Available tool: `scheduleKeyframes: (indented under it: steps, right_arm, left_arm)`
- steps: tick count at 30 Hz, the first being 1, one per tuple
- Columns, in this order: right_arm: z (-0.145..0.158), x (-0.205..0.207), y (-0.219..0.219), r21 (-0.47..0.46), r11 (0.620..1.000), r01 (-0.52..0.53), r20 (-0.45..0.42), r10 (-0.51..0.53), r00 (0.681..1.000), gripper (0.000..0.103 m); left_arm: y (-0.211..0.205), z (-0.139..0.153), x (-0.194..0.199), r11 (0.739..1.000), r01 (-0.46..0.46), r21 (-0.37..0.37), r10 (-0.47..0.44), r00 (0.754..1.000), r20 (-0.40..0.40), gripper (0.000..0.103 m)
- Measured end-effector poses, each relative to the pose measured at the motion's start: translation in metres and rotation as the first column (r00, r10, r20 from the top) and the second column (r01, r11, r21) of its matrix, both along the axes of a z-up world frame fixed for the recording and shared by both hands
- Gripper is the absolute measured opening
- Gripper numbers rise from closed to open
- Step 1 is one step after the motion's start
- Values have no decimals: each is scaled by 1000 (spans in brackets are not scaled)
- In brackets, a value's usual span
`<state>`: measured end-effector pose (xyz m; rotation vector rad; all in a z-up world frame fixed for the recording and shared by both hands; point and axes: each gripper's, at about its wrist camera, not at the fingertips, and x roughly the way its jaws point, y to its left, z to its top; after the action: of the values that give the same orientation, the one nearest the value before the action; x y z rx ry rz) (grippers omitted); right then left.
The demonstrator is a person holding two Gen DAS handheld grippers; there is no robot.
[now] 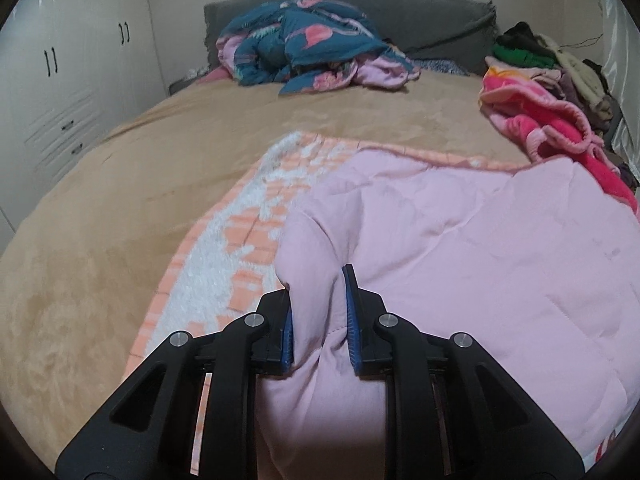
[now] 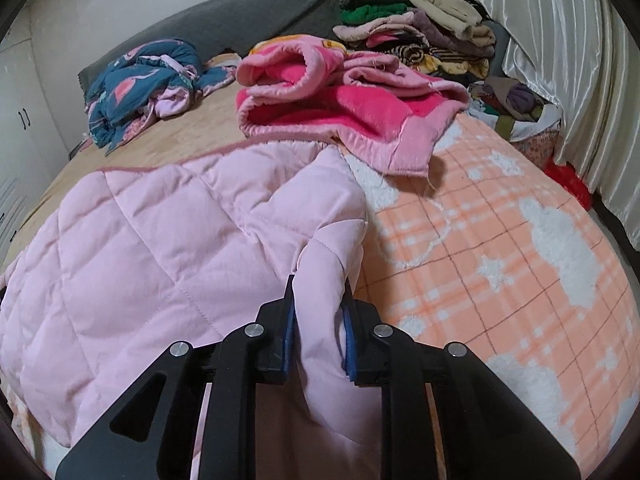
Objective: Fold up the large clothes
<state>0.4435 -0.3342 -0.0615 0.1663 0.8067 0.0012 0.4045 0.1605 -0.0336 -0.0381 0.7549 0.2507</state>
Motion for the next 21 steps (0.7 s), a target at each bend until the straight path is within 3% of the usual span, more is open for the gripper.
scheduleKeyframes:
  steps: [7, 10, 12, 14, 17, 21]
  right_arm:
    - [-14, -2, -3, 21, 999, 36, -38, -35, 999, 28]
    - [-11, -8, -8, 51, 997, 57, -49, -55, 997, 42]
    - [-6, -17, -13, 85, 994, 65, -43, -62, 997, 57]
    - [1, -30, -18, 118, 991, 69, -24, -66, 998, 74]
    - [12, -53, -22, 157, 986, 63, 13, -66, 998, 86]
    - [22, -80, -26, 208, 977, 48, 36, -57, 998, 88]
  left_arm:
    - [3, -9, -1, 1000, -15, -16, 15, 1000, -20, 16]
    - [4, -5, -9, 999, -33, -31, 32, 999, -16, 20]
    - [7, -1, -18, 998, -41, -53, 41, 999, -13, 27]
    - [10, 2, -28, 995, -53, -79, 52, 999, -14, 50]
    - [9, 9, -43, 994, -76, -76, 76, 997, 0, 63]
    - [4, 18, -61, 995, -79, -67, 80, 997, 10, 79]
